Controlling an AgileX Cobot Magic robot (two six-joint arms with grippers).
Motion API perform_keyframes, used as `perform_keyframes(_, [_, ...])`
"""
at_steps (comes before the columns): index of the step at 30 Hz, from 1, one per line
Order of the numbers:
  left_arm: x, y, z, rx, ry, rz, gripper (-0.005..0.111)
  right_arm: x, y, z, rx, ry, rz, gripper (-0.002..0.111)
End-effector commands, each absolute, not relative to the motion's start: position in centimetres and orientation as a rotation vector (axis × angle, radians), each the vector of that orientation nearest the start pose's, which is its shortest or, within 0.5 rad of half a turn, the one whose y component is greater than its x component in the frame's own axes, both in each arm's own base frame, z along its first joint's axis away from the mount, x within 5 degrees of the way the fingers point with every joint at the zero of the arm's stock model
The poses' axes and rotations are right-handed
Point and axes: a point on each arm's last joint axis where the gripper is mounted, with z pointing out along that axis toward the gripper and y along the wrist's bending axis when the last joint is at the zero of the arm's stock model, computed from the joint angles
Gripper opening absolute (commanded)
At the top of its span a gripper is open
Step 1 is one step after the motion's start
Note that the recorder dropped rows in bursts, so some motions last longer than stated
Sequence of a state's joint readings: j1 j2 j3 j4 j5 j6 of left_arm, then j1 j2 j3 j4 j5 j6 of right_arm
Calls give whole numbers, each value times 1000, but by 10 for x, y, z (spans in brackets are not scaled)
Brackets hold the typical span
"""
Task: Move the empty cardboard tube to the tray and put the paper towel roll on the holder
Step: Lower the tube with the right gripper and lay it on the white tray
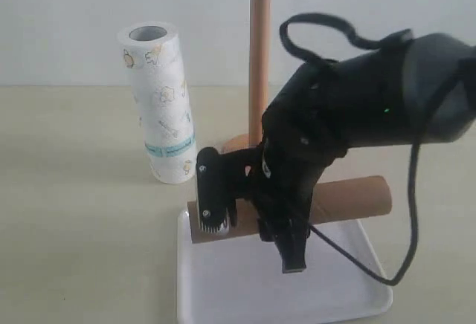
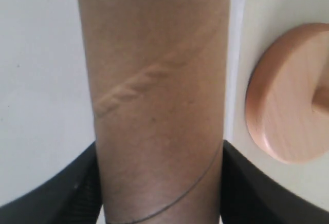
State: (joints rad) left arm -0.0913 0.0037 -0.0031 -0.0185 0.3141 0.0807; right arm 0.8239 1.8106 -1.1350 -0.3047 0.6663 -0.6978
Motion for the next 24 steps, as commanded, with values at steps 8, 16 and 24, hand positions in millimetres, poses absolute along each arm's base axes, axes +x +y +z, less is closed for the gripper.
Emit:
perform_keyframes(8, [54,-6,185,139,1793,-29,4,269,254,141,-2071,1899,-268,0])
perform_keyframes(16, [54,-6,185,139,1793,-29,4,268,256,137,-2035,1929,-231,0])
perform_keyframes(24, [54,-6,185,139,1793,-29,4,266,254,131,-2097,1916,-240,0])
